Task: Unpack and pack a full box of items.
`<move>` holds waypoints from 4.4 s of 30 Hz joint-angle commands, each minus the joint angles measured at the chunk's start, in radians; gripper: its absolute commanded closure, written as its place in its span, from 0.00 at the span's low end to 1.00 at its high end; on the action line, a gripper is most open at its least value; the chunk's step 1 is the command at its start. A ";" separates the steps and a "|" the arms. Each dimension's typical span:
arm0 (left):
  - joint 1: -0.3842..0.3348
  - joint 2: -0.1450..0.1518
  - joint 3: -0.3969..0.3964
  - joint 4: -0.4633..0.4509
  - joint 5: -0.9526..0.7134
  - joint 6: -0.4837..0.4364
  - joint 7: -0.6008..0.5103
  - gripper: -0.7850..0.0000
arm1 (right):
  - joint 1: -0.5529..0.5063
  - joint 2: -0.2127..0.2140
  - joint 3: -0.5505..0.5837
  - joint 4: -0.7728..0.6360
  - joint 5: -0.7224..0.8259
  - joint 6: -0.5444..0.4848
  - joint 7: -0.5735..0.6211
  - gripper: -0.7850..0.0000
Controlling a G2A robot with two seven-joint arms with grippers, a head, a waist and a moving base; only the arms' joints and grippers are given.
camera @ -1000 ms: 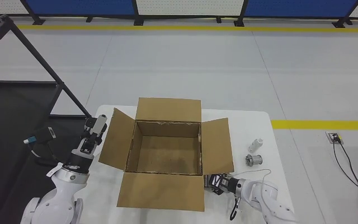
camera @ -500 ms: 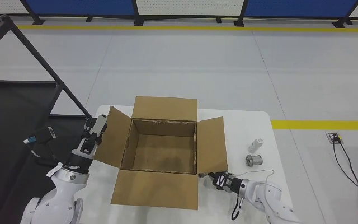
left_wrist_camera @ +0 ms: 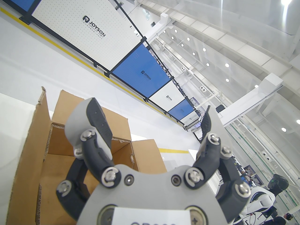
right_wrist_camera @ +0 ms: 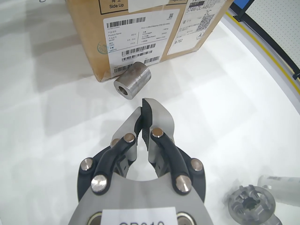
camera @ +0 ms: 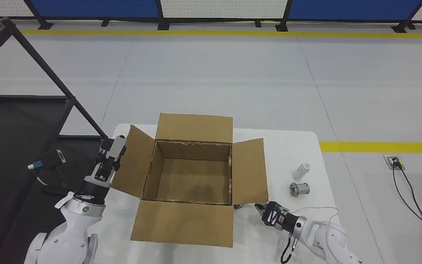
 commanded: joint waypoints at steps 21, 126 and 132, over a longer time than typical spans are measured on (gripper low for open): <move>0.032 0.007 -0.029 0.009 0.033 -0.059 -0.105 0.00 | -0.037 -0.003 -0.013 -0.139 0.076 0.029 0.071 0.68; -0.170 0.035 0.018 0.080 -0.059 -0.033 -0.292 0.00 | -0.095 -0.014 -0.113 -0.060 0.001 0.406 -0.057 0.00; -0.170 0.035 0.018 0.080 -0.059 -0.033 -0.292 0.00 | -0.080 -0.033 -0.167 -0.026 -0.011 0.464 -0.094 0.00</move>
